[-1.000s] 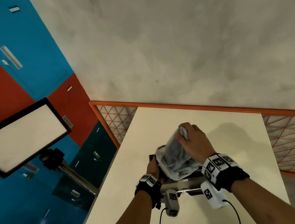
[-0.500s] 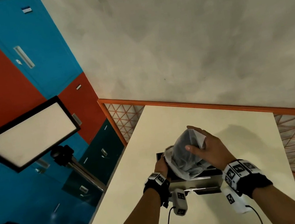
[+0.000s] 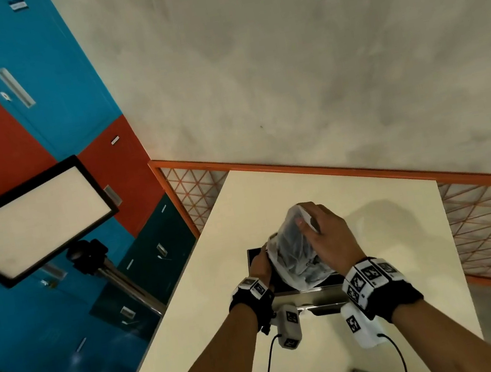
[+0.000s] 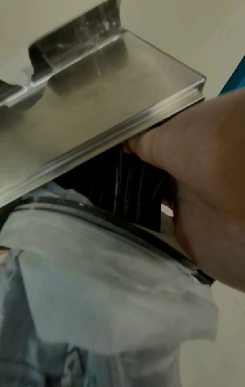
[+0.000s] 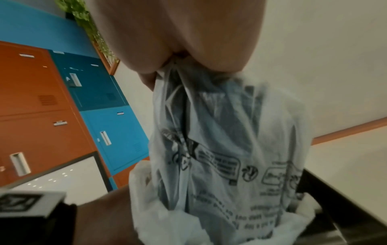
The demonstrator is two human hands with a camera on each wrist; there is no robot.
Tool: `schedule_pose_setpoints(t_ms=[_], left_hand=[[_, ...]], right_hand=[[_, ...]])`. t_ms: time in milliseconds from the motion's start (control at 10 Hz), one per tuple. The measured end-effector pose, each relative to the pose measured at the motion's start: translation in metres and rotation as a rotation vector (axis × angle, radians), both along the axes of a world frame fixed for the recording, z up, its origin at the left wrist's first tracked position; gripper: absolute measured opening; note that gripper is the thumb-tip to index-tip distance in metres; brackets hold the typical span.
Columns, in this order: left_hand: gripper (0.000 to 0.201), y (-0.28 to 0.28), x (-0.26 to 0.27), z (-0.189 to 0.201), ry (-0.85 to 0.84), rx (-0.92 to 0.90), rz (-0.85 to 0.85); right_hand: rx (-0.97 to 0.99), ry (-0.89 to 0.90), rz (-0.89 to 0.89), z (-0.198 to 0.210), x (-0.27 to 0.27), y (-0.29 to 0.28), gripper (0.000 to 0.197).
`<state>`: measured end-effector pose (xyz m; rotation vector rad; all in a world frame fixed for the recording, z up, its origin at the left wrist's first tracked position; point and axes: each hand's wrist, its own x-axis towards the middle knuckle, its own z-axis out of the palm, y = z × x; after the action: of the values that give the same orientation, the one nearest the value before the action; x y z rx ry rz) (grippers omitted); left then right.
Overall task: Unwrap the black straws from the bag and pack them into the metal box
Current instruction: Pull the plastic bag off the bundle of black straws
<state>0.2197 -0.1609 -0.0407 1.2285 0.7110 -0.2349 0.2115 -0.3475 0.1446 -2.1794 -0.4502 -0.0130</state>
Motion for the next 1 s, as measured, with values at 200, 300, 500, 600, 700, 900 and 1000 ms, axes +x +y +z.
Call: schedule_pose_setpoints(t_ms=[200,300,500,600,700,900,1000], left_hand=[[0.038,-0.004,-0.005,0.027,-0.033,-0.008,0.01],[0.05,-0.002,-0.002,0.017,0.002,0.009,0.009],[0.059,0.001,0.001,0.006,-0.004,0.118,-0.024],[0.056,0.001,-0.001,0.013,0.008,0.152,-0.044],[0.076,0.001,0.007,-0.007,0.02,0.08,-0.054],[0.087,0.018,0.024,-0.067,0.029,0.148,-0.019],[0.088,0.019,0.025,-0.06,0.03,0.299,-0.139]], right_hand=[[-0.004,0.006,0.048,0.004,0.002,0.004,0.028],[-0.006,0.014,0.073,0.003,0.0,0.007,0.028],[-0.012,0.019,0.082,0.004,0.002,0.008,0.033],[-0.044,0.038,0.056,0.003,0.007,0.006,0.033],[-0.031,-0.026,0.089,0.007,0.004,0.007,0.033],[-0.1,0.003,0.074,0.005,0.009,0.005,0.032],[-0.12,-0.02,0.092,0.003,0.008,0.006,0.032]])
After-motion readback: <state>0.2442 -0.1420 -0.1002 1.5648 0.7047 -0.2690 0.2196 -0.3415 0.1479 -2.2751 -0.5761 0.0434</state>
